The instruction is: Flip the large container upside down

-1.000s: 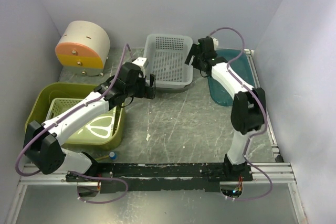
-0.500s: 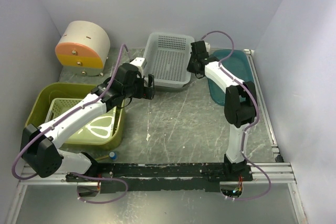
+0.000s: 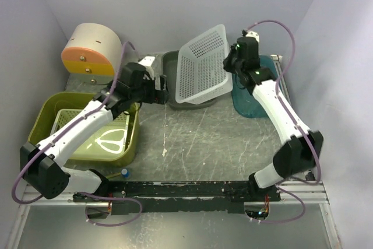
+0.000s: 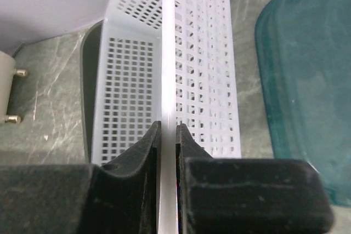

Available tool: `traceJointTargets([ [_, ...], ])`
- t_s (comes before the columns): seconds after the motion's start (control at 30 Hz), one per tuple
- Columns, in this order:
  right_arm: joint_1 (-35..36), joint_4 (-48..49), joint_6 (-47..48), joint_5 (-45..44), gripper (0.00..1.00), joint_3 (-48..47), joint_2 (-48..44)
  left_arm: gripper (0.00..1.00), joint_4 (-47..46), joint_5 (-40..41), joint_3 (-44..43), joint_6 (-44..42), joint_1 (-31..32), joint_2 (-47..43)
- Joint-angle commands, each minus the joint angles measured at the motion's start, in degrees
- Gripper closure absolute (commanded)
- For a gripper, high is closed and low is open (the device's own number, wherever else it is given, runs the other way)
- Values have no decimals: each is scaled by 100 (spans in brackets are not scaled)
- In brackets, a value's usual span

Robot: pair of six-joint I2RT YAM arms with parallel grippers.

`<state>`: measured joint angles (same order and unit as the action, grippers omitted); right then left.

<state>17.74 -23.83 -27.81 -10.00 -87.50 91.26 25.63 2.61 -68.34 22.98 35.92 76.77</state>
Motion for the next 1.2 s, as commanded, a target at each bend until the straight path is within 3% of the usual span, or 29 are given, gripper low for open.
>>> traceJointTargets([
  [0.0,-31,78,292,45,100,881,-1187,0,142,-843,-400,-67,-654,-371],
  [0.2,-58,-285,112,904,100,2118,-2833,0,201,-933,-599,-162,-871,-217],
  [0.47,-51,-1453,1,1308,100,2750,-4454,0,-324,-1415,-283,195,-868,349],
  [0.77,-51,-2627,-458,1238,100,3234,-5252,0,-697,-1692,-537,346,-859,1287],
  [1.17,-58,-3532,-326,1095,100,2711,-5583,0,-913,-1866,-1596,461,-854,2803],
])
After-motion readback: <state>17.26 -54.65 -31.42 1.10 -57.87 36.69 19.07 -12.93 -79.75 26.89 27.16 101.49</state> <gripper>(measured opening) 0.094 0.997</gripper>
